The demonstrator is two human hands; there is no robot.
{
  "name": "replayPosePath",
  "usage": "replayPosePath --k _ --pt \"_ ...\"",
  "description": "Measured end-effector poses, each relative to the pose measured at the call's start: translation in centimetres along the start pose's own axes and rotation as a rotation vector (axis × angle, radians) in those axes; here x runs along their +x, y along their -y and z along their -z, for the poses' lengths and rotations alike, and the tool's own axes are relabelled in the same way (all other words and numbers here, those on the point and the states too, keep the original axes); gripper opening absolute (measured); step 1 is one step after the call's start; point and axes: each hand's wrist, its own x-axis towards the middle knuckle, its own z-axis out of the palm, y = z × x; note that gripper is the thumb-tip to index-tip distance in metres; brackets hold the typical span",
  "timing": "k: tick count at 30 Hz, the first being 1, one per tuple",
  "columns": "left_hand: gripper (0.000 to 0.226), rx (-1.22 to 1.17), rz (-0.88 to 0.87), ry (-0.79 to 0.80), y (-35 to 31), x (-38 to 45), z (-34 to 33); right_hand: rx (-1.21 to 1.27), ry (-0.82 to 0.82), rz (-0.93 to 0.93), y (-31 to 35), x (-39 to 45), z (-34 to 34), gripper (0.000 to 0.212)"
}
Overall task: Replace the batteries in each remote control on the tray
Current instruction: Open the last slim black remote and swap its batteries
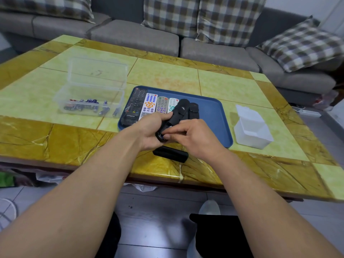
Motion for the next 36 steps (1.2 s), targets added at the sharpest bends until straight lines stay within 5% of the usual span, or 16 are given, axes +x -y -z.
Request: replayPosePath --k 8,15,22,30,36 --pt "0.023 0.022 -0.008 -0.043 0.3 -0.5 0.0 -0.213 0.112 -0.004 1.4 -0.1 0.6 0.014" --pt "0.02 -0.043 -0.007 -0.088 0.4 0.0 0.3 -0.479 0.045 0.183 2.9 -0.5 0.0 0.022" --pt "0.018 -0.066 0.019 -0.087 0.1 0.6 0.7 -0.461 -0.054 0.306 2.5 -0.4 -0.4 0.016" --pt "0.024 0.002 0.014 -0.057 -0.2 0.7 1.3 -0.293 0.125 0.216 1.1 0.0 0.7 0.024" --pt "0.019 0.082 0.023 -0.007 0.0 0.3 0.9 -0.115 0.006 0.233 0.4 0.2 0.7 0.016"
